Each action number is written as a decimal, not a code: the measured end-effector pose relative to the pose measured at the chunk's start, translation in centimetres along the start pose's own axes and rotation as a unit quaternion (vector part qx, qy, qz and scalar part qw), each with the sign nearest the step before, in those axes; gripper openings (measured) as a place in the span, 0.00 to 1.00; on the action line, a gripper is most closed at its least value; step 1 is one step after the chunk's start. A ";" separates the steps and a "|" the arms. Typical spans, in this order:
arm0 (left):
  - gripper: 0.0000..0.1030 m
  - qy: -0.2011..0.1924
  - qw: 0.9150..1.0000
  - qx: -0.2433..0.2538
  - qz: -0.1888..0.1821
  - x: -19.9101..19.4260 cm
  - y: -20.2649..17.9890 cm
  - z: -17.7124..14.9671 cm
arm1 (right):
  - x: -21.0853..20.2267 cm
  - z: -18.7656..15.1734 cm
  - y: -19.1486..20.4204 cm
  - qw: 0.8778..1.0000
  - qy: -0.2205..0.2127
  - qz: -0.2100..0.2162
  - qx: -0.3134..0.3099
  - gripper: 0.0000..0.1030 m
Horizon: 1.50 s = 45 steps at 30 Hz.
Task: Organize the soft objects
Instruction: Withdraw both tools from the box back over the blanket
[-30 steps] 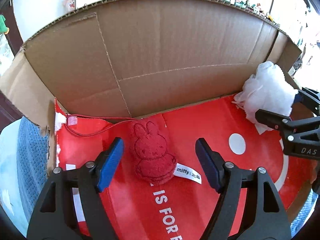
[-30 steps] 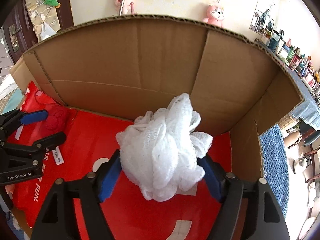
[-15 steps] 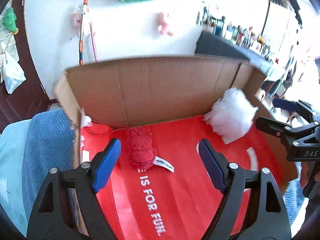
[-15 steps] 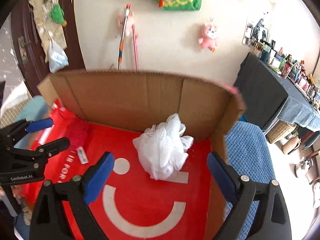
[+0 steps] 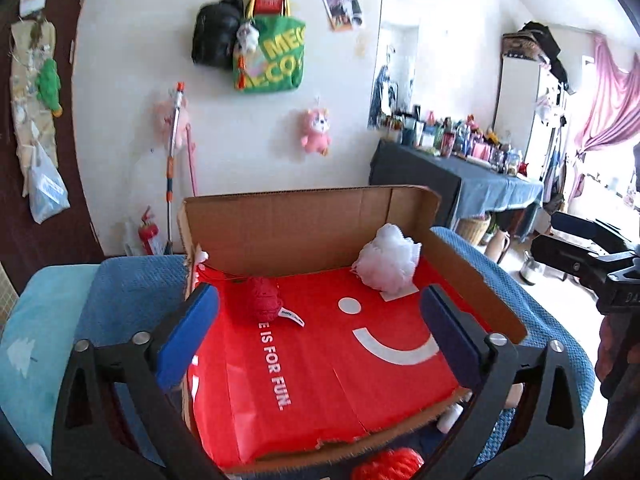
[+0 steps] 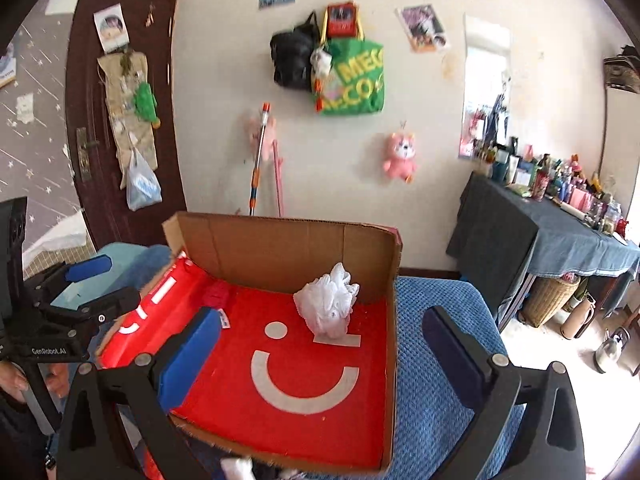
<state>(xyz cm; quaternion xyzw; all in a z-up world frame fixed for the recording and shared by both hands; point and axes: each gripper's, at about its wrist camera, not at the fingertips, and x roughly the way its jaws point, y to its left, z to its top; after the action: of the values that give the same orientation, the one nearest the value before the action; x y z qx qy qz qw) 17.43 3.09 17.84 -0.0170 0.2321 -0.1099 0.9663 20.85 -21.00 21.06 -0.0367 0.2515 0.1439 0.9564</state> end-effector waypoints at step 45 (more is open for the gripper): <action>1.00 -0.071 0.996 -0.004 0.053 -8.6 -5.0 -17.8 | -7.9 -22.6 3.1 0.990 -0.099 -0.076 0.062 1.00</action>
<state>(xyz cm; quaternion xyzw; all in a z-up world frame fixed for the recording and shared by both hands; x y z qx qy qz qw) 0.91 0.39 6.25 -0.0166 0.1642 -0.0561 0.9847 2.72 -23.30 5.32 0.0181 0.1603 0.0580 0.9852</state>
